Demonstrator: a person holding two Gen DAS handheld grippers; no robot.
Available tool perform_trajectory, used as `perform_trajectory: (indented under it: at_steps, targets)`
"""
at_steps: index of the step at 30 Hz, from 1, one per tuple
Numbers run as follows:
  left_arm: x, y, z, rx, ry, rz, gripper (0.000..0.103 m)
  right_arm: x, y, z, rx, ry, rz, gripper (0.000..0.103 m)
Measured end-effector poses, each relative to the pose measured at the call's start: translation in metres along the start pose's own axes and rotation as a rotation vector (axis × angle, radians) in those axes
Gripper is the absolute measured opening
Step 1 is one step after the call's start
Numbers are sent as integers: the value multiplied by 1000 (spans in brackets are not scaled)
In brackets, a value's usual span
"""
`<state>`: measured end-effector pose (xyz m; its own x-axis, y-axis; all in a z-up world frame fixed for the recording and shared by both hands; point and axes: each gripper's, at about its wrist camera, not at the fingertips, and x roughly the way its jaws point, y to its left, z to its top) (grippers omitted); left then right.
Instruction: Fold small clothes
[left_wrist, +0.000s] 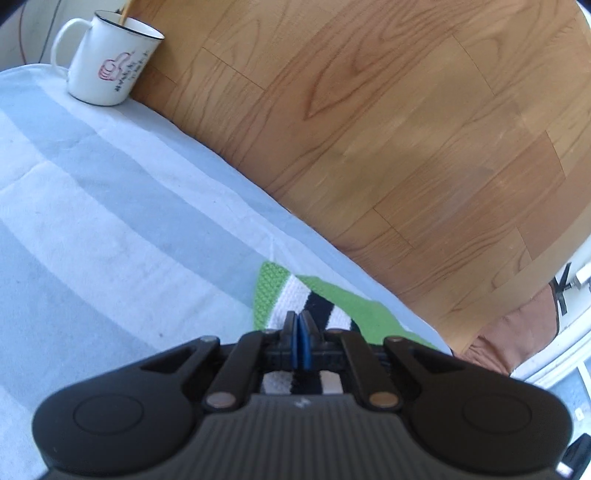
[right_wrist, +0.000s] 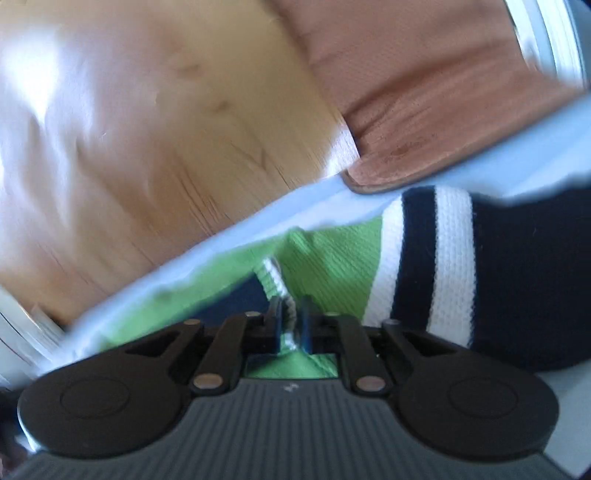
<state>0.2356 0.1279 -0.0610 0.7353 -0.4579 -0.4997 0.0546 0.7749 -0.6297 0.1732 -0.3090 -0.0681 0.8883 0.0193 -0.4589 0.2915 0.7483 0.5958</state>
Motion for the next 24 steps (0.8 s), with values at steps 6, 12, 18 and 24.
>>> perform_trajectory:
  at_steps: [6,12,18,24]
  targets:
    - [-18,-5,4,6,18,-57,57,-16,-5,3,-20,-63,51,50]
    - [-7,-24,-4,105,85,-42,52,-11,31,-10,-195,44,259,37]
    - [6,-33,-13,185,75,71,2,13,35,-21,-210,202,126,14]
    - [8,-33,-11,207,43,116,5,-11,15,-13,-107,182,140,14]
